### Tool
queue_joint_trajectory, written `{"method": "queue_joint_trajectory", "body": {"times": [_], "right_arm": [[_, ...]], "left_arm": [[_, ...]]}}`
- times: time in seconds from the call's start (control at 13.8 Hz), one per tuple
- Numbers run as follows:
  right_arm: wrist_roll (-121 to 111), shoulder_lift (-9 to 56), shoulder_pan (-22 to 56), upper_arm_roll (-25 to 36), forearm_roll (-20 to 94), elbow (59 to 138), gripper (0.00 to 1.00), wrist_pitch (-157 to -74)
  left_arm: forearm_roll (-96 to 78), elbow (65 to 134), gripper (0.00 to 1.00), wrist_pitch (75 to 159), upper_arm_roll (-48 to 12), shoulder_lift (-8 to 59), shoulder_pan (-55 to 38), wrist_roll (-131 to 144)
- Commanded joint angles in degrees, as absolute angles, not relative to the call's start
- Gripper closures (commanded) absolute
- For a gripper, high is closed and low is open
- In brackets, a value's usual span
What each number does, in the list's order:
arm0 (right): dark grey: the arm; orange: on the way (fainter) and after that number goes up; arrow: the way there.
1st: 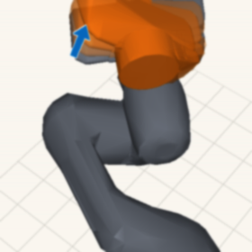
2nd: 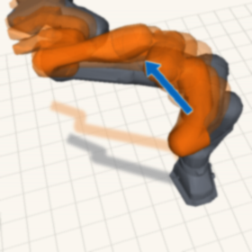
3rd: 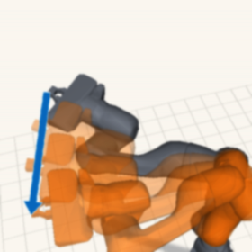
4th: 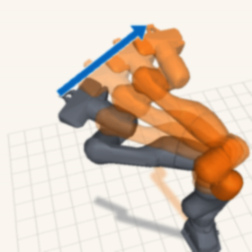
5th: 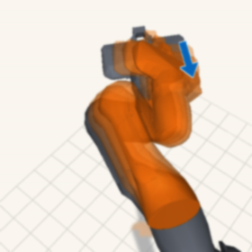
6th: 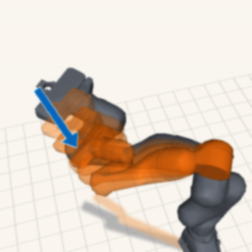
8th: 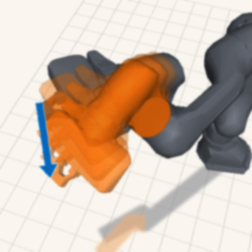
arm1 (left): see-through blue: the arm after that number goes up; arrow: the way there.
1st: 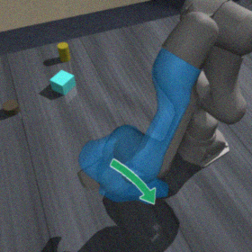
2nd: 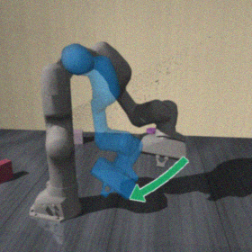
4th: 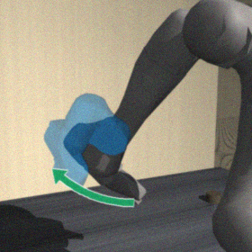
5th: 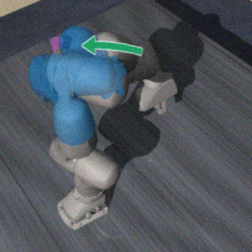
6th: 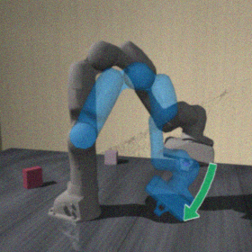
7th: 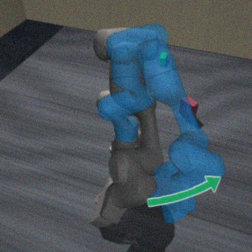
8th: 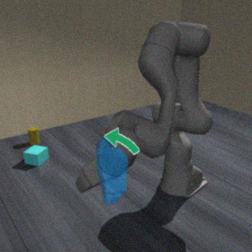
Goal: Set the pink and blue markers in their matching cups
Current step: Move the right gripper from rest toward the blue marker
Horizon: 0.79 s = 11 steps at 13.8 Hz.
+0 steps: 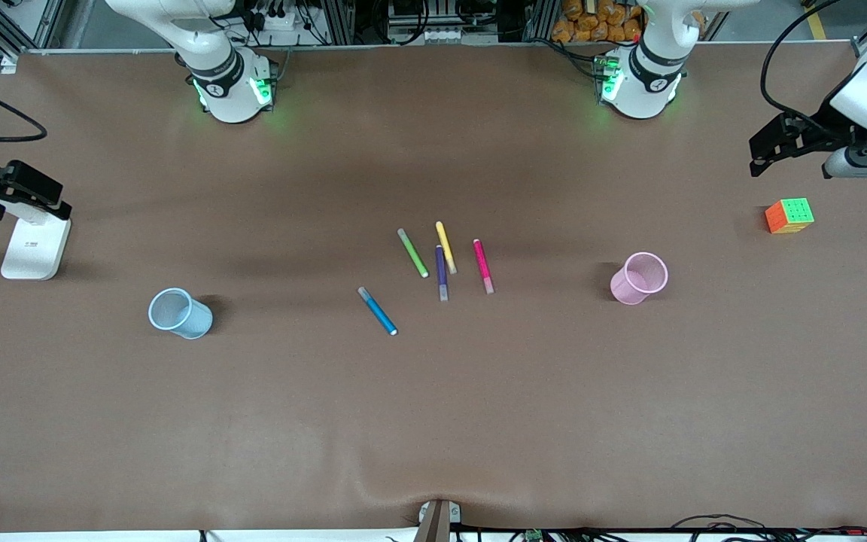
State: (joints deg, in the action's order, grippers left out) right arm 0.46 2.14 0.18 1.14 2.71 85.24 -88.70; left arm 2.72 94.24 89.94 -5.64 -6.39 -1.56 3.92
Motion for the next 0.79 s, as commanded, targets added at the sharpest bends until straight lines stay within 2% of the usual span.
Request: {"method": "queue_joint_trajectory", "body": {"times": [0.0, 0.22, 0.72], "right_arm": [[1.5, 1.4, 1.4, 0.9, 1.8, 86.7, 0.0, -89.4], [1.5, 1.5, 2.8, 0.9, 1.8, 87.7, 0.0, -89.6], [1.5, 2.2, 6.6, 0.9, 2.0, 92.8, 0.0, -94.4]], "left_arm": [[2.5, 92.6, 0.0, 88.0, -5.4, -5.4, -0.9, 2.7], [2.2, 89.8, 0.0, 87.5, -5.5, -2.7, 0.5, 2.9], [1.6, 88.9, 0.0, 85.4, -5.8, 0.3, 0.4, 3.7]]}}
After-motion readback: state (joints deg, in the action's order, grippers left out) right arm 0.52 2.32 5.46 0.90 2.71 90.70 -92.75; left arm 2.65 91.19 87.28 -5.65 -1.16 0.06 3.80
